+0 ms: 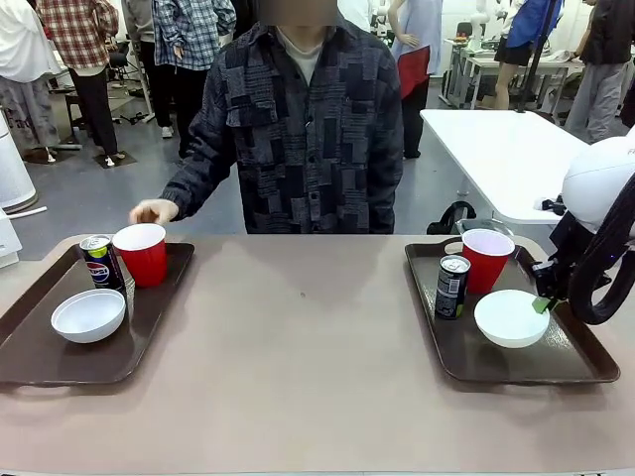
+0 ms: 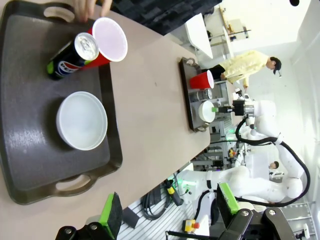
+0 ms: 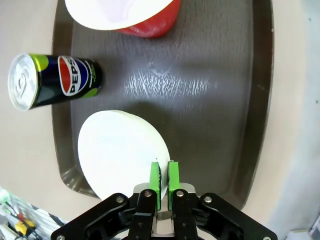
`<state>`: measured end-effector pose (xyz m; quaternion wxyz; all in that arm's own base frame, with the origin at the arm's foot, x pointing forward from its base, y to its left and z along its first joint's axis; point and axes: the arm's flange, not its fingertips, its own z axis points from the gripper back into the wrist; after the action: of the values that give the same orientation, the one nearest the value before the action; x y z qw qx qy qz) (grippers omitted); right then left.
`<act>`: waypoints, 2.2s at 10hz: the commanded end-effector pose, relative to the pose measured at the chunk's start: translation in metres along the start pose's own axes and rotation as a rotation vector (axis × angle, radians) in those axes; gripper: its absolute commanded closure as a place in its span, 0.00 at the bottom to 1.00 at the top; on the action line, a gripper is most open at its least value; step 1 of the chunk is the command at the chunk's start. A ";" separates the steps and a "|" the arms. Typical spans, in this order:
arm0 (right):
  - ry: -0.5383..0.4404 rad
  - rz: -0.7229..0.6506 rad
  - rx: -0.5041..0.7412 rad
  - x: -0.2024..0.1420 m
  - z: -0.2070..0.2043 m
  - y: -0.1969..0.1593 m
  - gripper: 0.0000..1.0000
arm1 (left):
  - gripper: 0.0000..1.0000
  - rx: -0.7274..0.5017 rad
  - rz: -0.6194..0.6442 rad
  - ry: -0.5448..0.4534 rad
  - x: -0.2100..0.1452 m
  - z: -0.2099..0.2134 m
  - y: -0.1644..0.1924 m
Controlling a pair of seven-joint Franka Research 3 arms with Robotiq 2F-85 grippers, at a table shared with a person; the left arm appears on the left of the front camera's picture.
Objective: Prepare tableware on both trays.
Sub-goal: Pick up a Picnic Bowl from the table and place it on a Handle tray.
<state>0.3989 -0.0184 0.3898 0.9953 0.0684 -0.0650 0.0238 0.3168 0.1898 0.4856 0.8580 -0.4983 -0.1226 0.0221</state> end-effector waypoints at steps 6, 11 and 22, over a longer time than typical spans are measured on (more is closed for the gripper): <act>0.010 -0.018 0.029 -0.009 -0.035 0.001 0.71 | 0.00 -0.017 -0.002 -0.009 -0.002 0.000 -0.002; 0.025 -0.085 -0.069 -0.015 -0.003 0.010 0.28 | 0.00 -0.017 -0.002 -0.009 -0.002 0.000 -0.002; 0.188 -0.197 -0.327 0.047 0.076 0.018 0.00 | 0.00 -0.017 -0.002 -0.009 -0.002 0.000 -0.002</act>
<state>0.3790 0.0092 0.4862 0.9984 -0.0435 0.0209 -0.0278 0.3167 0.1898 0.4856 0.8580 -0.4983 -0.1227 0.0221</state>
